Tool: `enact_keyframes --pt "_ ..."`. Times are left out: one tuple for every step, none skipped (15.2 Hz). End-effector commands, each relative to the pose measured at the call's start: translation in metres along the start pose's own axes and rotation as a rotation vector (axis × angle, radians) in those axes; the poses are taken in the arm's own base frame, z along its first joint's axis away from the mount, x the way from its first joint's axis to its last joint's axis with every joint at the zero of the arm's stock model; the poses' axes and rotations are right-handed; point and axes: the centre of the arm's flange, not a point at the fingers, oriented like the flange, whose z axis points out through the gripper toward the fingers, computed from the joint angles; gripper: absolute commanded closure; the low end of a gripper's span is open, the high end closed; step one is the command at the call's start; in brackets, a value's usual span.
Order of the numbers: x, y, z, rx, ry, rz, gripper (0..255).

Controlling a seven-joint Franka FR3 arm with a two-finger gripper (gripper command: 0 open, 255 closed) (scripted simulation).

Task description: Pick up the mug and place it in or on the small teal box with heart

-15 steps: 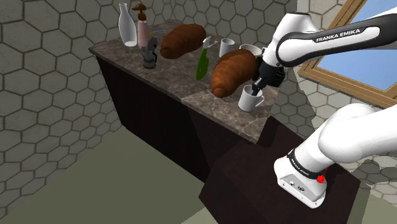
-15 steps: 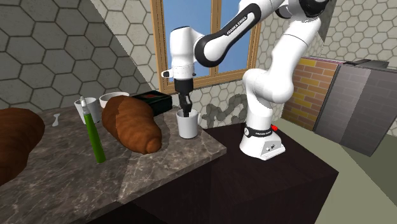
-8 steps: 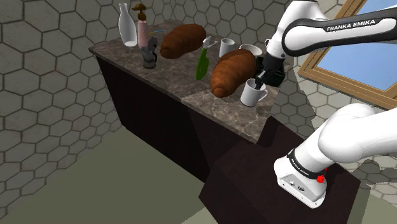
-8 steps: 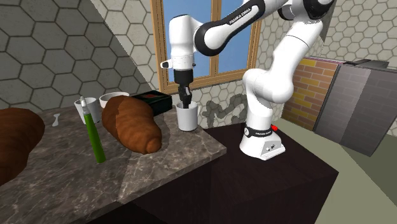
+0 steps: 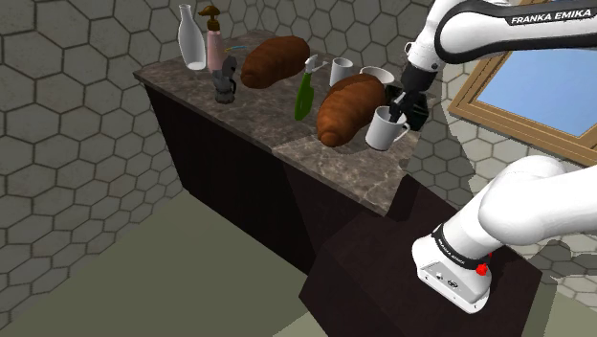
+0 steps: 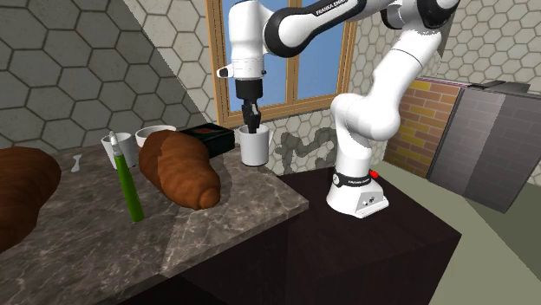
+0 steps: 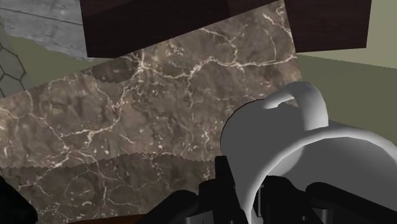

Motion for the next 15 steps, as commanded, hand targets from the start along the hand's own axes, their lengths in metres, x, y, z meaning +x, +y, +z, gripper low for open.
enact_keyframes --pt "-0.001 -0.001 -0.011 0.000 0.000 0.000 255" --pt "-0.001 -0.001 -0.016 0.000 0.000 0.000 255" --pt "-0.001 -0.001 -0.022 0.000 0.000 0.000 255" --pt "-0.001 -0.002 -0.027 0.000 0.000 0.000 255" --pt "-0.001 -0.002 -0.032 0.000 0.000 0.000 255" --pt "-0.001 -0.002 -0.037 0.000 0.000 0.000 255" --pt "-0.001 -0.003 -0.043 0.000 0.000 0.000 255" --pt "-0.001 -0.003 -0.045 0.000 0.000 0.000 255" --pt "0.001 0.010 -0.046 0.000 0.000 0.000 255" --pt "0.003 0.023 -0.048 0.000 0.000 0.000 255" --pt "0.005 0.036 -0.049 0.000 0.000 0.000 255" --pt "0.007 0.049 -0.051 0.000 0.000 0.000 255" --pt "0.009 0.062 -0.052 0.000 0.000 0.000 255" --pt "0.011 0.075 -0.054 0.000 0.000 0.000 255" --pt "0.013 0.088 -0.055 0.000 0.000 0.000 255"
